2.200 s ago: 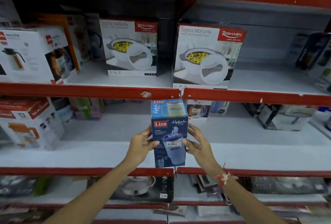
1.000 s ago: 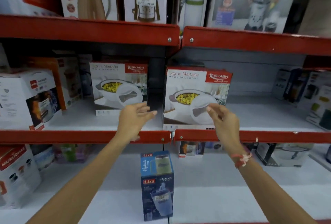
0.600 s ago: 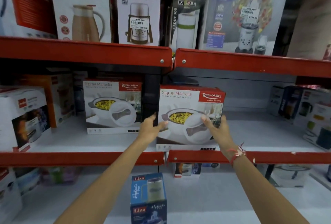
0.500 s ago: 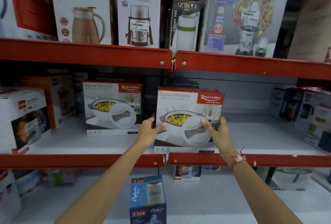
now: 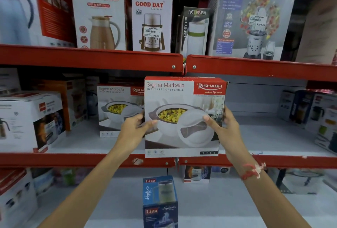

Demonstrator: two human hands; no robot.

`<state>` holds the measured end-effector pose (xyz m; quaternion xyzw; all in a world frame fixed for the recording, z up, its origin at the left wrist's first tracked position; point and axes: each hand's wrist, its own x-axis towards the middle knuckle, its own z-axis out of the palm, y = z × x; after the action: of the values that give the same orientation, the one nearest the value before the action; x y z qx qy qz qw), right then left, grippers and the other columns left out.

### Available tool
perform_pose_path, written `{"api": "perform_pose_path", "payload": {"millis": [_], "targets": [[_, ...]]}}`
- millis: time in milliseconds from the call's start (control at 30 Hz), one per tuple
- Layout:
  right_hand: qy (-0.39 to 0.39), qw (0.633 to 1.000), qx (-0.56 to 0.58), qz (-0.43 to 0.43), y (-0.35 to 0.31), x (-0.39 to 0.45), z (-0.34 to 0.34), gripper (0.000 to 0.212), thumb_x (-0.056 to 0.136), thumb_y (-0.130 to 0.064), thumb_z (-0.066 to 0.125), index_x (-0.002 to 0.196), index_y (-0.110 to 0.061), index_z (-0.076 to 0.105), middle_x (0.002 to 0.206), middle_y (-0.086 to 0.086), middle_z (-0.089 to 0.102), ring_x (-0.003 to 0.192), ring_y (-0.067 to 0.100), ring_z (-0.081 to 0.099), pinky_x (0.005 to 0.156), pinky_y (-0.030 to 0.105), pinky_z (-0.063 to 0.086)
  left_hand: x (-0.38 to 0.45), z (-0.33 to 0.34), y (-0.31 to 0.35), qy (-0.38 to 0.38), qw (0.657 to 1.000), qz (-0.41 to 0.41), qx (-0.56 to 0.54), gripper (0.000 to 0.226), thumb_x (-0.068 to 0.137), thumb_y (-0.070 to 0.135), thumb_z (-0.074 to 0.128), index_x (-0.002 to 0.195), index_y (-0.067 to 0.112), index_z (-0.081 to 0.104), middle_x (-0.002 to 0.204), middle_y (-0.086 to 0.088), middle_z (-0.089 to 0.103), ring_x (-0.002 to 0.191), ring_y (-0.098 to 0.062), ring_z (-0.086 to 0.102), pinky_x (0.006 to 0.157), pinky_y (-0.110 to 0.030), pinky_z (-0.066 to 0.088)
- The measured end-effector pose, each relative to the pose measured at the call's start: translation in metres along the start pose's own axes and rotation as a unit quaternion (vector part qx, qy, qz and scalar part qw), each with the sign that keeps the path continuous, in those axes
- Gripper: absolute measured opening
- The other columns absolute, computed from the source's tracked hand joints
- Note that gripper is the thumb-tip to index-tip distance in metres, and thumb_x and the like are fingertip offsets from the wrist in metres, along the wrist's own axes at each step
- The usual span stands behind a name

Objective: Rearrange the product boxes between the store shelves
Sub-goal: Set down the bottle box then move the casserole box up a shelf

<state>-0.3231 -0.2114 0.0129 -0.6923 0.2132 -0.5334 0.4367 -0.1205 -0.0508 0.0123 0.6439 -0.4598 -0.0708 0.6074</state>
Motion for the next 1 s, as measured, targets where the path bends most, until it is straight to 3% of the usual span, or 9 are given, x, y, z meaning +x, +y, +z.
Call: {"api": "perform_pose_path", "payload": {"millis": [100,200,367,500,700,767,867,933,1000], "targets": [[-0.017,1.000,0.017,0.002,-0.017,-0.023,-0.004,0.058,0.082,-0.030,0.073,0.136,-0.035,0.049,0.124,-0.016,0.065,0.111,-0.001,0.061,0.091,0.030,0.051,-0.026,-0.021,0.009,-0.007,1.000,0.003,-0.025,0.038,0.076,0.040,0.069,0.110,0.023,0.070,0.103,0.004,0.077,0.101,-0.017,0.070,0.090,-0.045,0.057],[-0.038,0.999,0.023,0.005,-0.030,-0.043,-0.010,0.056,0.083,-0.029,0.072,0.131,-0.045,0.049,0.111,-0.031,0.067,0.095,-0.023,0.059,0.073,0.013,0.049,-0.050,-0.041,0.012,-0.021,0.998,0.017,-0.053,0.025,0.075,0.040,0.071,0.098,0.034,0.073,0.099,0.016,0.077,0.096,-0.007,0.072,0.077,-0.024,0.060],[-0.062,0.998,0.015,0.019,-0.045,-0.064,-0.014,0.051,0.082,-0.030,0.071,0.122,-0.054,0.049,0.098,-0.046,0.063,0.091,-0.033,0.052,0.058,0.005,0.045,-0.071,-0.058,0.015,-0.016,0.997,0.016,-0.068,0.022,0.077,0.034,0.072,0.099,0.033,0.073,0.098,0.018,0.077,0.094,-0.001,0.071,0.072,-0.013,0.056],[-0.057,0.998,0.010,0.020,-0.048,-0.070,-0.007,0.057,0.083,-0.028,0.071,0.130,-0.048,0.047,0.103,-0.041,0.060,0.085,-0.036,0.051,0.057,0.004,0.044,-0.075,-0.064,0.013,-0.016,0.998,0.017,-0.065,0.021,0.078,0.031,0.071,0.099,0.031,0.073,0.098,0.019,0.077,0.094,0.000,0.071,0.071,-0.005,0.053],[-0.061,0.998,0.017,0.024,-0.040,-0.062,0.018,0.058,0.083,-0.027,0.071,0.133,-0.043,0.047,0.111,-0.035,0.058,0.085,-0.033,0.054,0.059,0.002,0.047,-0.064,-0.081,0.003,-0.005,0.998,0.029,-0.054,0.033,0.076,0.035,0.070,0.108,0.027,0.071,0.097,0.021,0.076,0.095,0.000,0.071,0.073,-0.013,0.056],[-0.069,0.997,0.020,0.027,-0.037,-0.056,0.033,0.055,0.083,-0.028,0.072,0.131,-0.043,0.048,0.113,-0.034,0.060,0.100,-0.026,0.054,0.073,0.010,0.045,-0.053,-0.087,-0.004,0.008,0.998,0.026,-0.063,0.032,0.079,0.026,0.070,0.111,0.020,0.070,0.094,0.018,0.077,0.094,-0.005,0.072,0.073,-0.016,0.058],[-0.073,0.996,0.031,0.032,-0.026,-0.043,0.061,0.057,0.085,-0.025,0.071,0.136,-0.033,0.047,0.128,-0.018,0.061,0.124,0.002,0.053,0.095,0.030,0.049,-0.034,-0.098,-0.020,0.031,0.998,0.020,-0.044,0.029,0.084,0.019,0.068,0.112,0.015,0.069,0.088,0.009,0.079,0.096,-0.011,0.071,0.088,-0.037,0.058],[-0.076,0.996,0.033,0.037,-0.019,-0.034,0.081,0.059,0.086,-0.023,0.070,0.140,-0.031,0.045,0.131,-0.011,0.059,0.126,0.012,0.052,0.105,0.045,0.047,-0.021,-0.106,-0.031,0.036,0.999,0.014,-0.032,0.031,0.085,0.019,0.067,0.116,0.015,0.067,0.097,-0.005,0.077,0.102,-0.022,0.070,0.093,-0.049,0.055],[-0.081,0.996,0.025,0.032,-0.012,-0.026,0.099,0.057,0.087,-0.023,0.069,0.137,-0.032,0.044,0.131,-0.008,0.059,0.126,0.013,0.052,0.107,0.048,0.045,-0.008,-0.114,-0.041,0.039,0.999,0.025,-0.018,0.032,0.086,0.021,0.066,0.117,0.016,0.065,0.104,-0.014,0.075,0.105,-0.029,0.068,0.095,-0.052,0.053]]}}
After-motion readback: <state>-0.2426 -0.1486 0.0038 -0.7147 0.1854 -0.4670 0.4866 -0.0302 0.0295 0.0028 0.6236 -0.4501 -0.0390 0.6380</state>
